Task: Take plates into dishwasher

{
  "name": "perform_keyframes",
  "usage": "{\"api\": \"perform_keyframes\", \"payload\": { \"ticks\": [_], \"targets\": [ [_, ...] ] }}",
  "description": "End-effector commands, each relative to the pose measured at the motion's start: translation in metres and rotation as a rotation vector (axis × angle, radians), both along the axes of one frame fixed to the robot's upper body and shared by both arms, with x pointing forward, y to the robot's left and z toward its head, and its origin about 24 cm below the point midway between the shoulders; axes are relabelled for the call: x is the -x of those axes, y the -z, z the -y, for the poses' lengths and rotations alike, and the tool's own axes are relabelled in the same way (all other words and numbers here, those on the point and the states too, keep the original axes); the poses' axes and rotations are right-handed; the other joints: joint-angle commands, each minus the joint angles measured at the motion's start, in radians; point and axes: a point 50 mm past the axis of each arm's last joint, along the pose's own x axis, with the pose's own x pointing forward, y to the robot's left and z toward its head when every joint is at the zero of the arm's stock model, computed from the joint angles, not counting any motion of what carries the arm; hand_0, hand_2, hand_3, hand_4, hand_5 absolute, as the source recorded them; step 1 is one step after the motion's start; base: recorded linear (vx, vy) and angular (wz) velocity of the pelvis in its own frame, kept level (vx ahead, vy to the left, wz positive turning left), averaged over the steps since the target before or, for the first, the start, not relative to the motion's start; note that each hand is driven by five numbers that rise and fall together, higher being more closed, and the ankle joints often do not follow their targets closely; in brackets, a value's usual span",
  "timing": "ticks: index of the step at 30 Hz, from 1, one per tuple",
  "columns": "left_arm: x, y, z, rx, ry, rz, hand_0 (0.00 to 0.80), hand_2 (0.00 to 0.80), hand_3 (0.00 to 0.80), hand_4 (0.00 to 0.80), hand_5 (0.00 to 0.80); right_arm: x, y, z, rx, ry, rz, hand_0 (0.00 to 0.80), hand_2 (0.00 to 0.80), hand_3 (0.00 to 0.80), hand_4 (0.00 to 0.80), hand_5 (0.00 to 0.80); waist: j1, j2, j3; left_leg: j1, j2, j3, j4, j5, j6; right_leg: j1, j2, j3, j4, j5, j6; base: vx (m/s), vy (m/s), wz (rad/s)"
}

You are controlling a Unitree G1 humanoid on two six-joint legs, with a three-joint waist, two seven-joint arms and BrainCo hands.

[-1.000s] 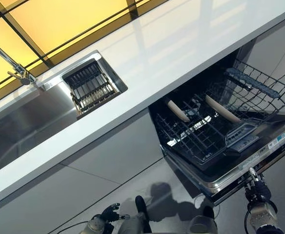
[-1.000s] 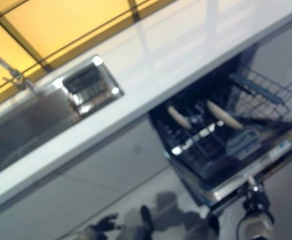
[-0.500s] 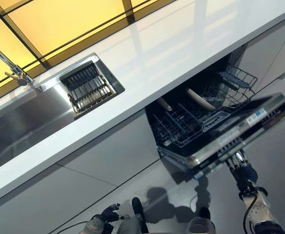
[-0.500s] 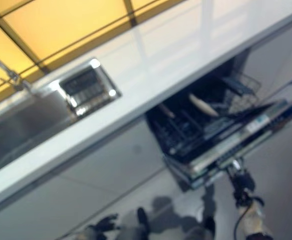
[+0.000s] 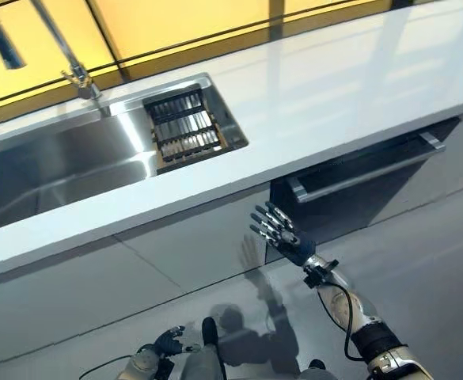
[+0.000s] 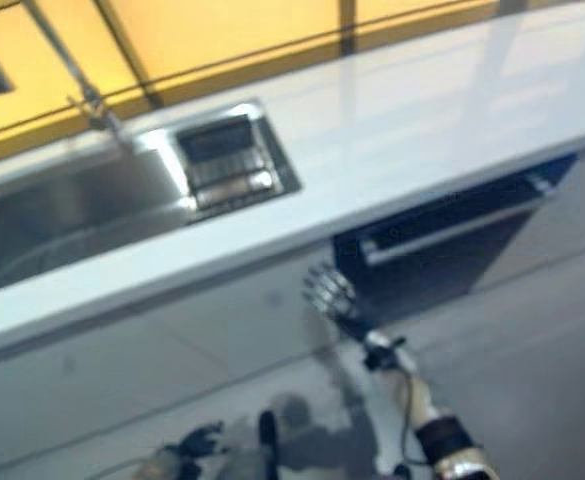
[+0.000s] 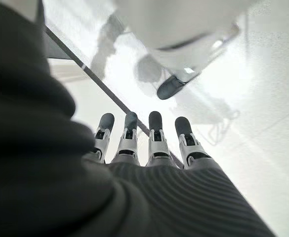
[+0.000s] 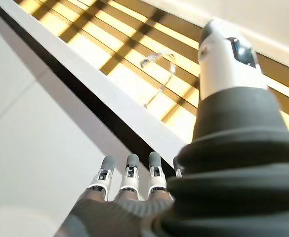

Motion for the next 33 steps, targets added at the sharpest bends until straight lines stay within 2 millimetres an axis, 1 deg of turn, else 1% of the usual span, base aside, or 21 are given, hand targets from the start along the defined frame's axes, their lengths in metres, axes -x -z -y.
{"api": "perform_keyframes", "payload": {
  "ticks": [1,3,4,6,7,8,10,11,13,16,20,22,23,26,27,28,29,31,32,33],
  "targets": [
    [-0.042,-0.023,-0.023,-0.078,0.036,0.120,0.000,0.000,0.000,0.000,0.000,-0.017,-0.033,-0.019,0.050,-0.127,0.159,0.000,0.000,0.000,0.000,0.000,0.029,-0.083,0.058,0.009,-0.026,0.073,0.009,-0.060,-0.018,-0.098,-0.028,-0.012,0.145,-0.074,-0.078,0.006,-0.010,0.19],
    [-0.042,-0.024,-0.026,-0.085,0.032,0.120,0.000,0.000,0.000,0.000,0.000,-0.012,-0.021,-0.020,0.115,-0.173,0.117,0.000,0.000,0.000,0.000,0.000,0.036,-0.091,0.055,0.009,-0.026,0.071,0.009,-0.062,-0.018,-0.090,-0.028,-0.014,0.137,-0.072,-0.074,0.008,-0.021,0.15],
    [-0.042,-0.025,-0.029,-0.092,0.027,0.119,0.000,0.000,0.000,0.000,0.000,-0.007,-0.010,-0.019,0.161,-0.208,0.071,0.000,0.000,0.000,0.000,0.000,0.040,-0.097,0.053,0.010,-0.026,0.069,0.010,-0.063,-0.017,-0.084,-0.027,-0.018,0.133,-0.071,-0.072,0.011,-0.034,0.15],
    [-0.042,-0.026,-0.031,-0.098,0.024,0.117,0.000,0.000,0.000,0.000,0.000,-0.002,0.004,-0.014,0.242,-0.222,0.020,0.000,0.000,0.000,0.000,0.000,0.046,-0.104,0.050,0.010,-0.025,0.066,0.011,-0.065,-0.017,-0.076,-0.026,-0.020,0.130,-0.072,-0.070,0.015,-0.042,0.09],
    [-0.041,-0.026,-0.033,-0.105,0.019,0.115,0.000,0.000,0.000,0.000,0.000,0.006,0.021,-0.008,0.337,-0.235,-0.055,0.000,0.000,0.000,0.000,0.000,0.051,-0.112,0.048,0.011,-0.022,0.063,0.011,-0.066,-0.017,-0.067,-0.024,-0.023,0.125,-0.072,-0.069,0.015,-0.046,0.05],
    [-0.041,-0.026,-0.034,-0.108,0.014,0.115,0.000,0.000,0.000,0.000,0.000,0.010,0.031,-0.003,0.394,-0.230,-0.100,0.000,0.000,0.000,0.000,0.000,0.054,-0.115,0.047,0.011,-0.021,0.062,0.012,-0.066,-0.018,-0.062,-0.023,-0.025,0.124,-0.073,-0.068,0.010,-0.043,0.06],
    [-0.040,-0.026,-0.036,-0.113,0.003,0.114,0.000,0.000,0.000,0.000,0.000,0.020,0.056,0.014,0.534,-0.192,-0.233,0.000,0.000,0.000,0.000,0.000,0.061,-0.122,0.045,0.012,-0.018,0.056,0.013,-0.066,-0.017,-0.051,-0.020,-0.026,0.123,-0.077,-0.068,0.003,-0.032,0.08],
    [-0.040,-0.026,-0.037,-0.115,0.001,0.113,0.000,0.000,0.000,0.000,0.000,0.024,0.066,0.022,0.583,-0.175,-0.268,0.000,0.000,0.000,0.000,0.000,0.064,-0.124,0.044,0.012,-0.017,0.054,0.012,-0.066,-0.017,-0.048,-0.019,-0.027,0.123,-0.079,-0.067,0.002,-0.038,0.15],
    [-0.040,-0.025,-0.036,-0.120,-0.013,0.114,0.000,0.000,0.000,0.000,0.000,0.041,0.095,0.047,0.726,-0.100,-0.436,0.000,0.000,0.000,0.000,0.000,0.073,-0.130,0.040,0.015,-0.013,0.046,0.012,-0.067,-0.015,-0.035,-0.014,-0.027,0.123,-0.085,-0.070,0.000,-0.049,0.18],
    [-0.042,-0.024,-0.035,-0.130,-0.026,0.106,0.000,0.000,0.000,0.000,0.000,0.064,0.123,0.072,0.914,-0.062,-0.597,0.000,0.000,0.000,0.000,0.000,0.090,-0.134,0.032,0.016,-0.007,0.022,0.016,-0.068,-0.013,-0.018,-0.002,-0.026,0.129,-0.101,-0.079,-0.012,-0.075,0.12],
    [-0.044,-0.022,-0.032,-0.134,-0.046,0.091,0.000,0.000,0.000,0.000,0.000,0.086,0.143,0.093,1.158,0.000,-0.747,0.000,0.000,0.000,0.000,0.000,0.120,-0.135,0.027,0.009,0.006,-0.021,0.032,-0.061,-0.022,-0.003,0.019,-0.029,0.141,-0.117,-0.104,-0.018,-0.110,0.23],
    [-0.039,-0.019,-0.028,-0.126,-0.048,0.076,0.000,0.000,0.000,0.000,0.000,0.089,0.147,0.096,1.260,0.045,-0.758,0.000,0.000,0.000,0.000,0.000,0.130,-0.131,0.027,0.008,0.011,-0.040,0.034,-0.050,-0.033,0.005,0.034,-0.026,0.133,-0.115,-0.117,0.004,-0.075,0.41],
    [-0.035,-0.017,-0.025,-0.123,-0.039,0.067,0.000,0.000,0.000,0.000,0.000,0.091,0.148,0.098,1.329,0.050,-0.753,0.000,0.000,0.000,0.000,0.000,0.133,-0.127,0.029,0.004,0.014,-0.042,0.031,-0.038,-0.040,0.011,0.044,-0.021,0.126,-0.112,-0.122,-0.009,-0.057,0.42],
    [-0.029,-0.013,-0.020,-0.098,-0.036,0.049,0.000,0.000,0.000,0.000,0.000,0.092,0.148,0.102,1.416,0.053,-0.726,0.000,0.000,0.000,0.000,0.000,0.137,-0.116,0.034,-0.008,0.012,-0.032,0.035,-0.025,-0.045,0.025,0.067,-0.019,0.104,-0.106,-0.133,-0.047,-0.029,0.34],
    [-0.024,-0.010,-0.017,-0.077,-0.048,0.025,0.000,0.000,0.000,0.000,0.000,0.093,0.148,0.103,1.475,0.053,-0.708,0.000,0.000,0.000,0.000,0.000,0.138,-0.116,0.033,-0.007,0.000,-0.036,0.051,-0.035,-0.041,0.029,0.074,-0.020,0.086,-0.097,-0.136,-0.077,0.002,0.46],
    [-0.021,-0.009,-0.016,-0.071,-0.056,0.015,0.000,0.000,0.000,0.000,0.000,0.094,0.149,0.104,1.483,0.051,-0.709,0.000,0.000,0.000,0.000,0.000,0.137,-0.117,0.030,-0.004,-0.004,-0.035,0.054,-0.042,-0.040,0.030,0.074,-0.021,0.081,-0.094,-0.136,-0.098,0.026,0.47],
    [-0.015,-0.006,-0.016,-0.055,-0.075,-0.008,0.000,0.000,0.000,0.000,0.000,0.098,0.150,0.106,1.497,0.045,-0.729,0.000,0.000,0.000,0.000,0.000,0.132,-0.125,0.023,0.006,-0.016,-0.024,0.077,-0.067,-0.032,0.030,0.075,-0.025,0.061,-0.083,-0.138,-0.070,0.035,0.46],
    [-0.009,-0.003,-0.016,-0.044,-0.094,-0.028,0.000,0.000,0.000,0.000,0.000,0.104,0.153,0.107,1.494,0.029,-0.741,0.000,0.000,0.000,0.000,0.000,0.127,-0.134,0.016,0.012,-0.028,-0.021,0.108,-0.089,-0.025,0.030,0.074,-0.024,0.045,-0.071,-0.138,-0.067,0.027,0.40],
    [-0.006,-0.002,-0.016,-0.037,-0.111,-0.041,0.000,0.000,0.000,0.000,0.000,0.107,0.154,0.106,1.485,0.008,-0.747,0.000,0.000,0.000,0.000,0.000,0.123,-0.145,0.010,0.014,-0.044,-0.022,0.152,-0.113,-0.016,0.028,0.071,-0.021,0.033,-0.060,-0.138,-0.095,0.034,0.17],
    [-0.002,0.000,-0.016,-0.032,-0.134,-0.056,0.000,0.000,0.000,0.000,0.000,0.112,0.156,0.106,1.484,-0.020,-0.758,0.000,0.000,0.000,0.000,0.000,0.122,-0.159,0.004,0.009,-0.068,-0.037,0.217,-0.134,-0.008,0.027,0.069,-0.010,0.017,-0.046,-0.139,-0.086,0.031,0.08]
  ]
}}
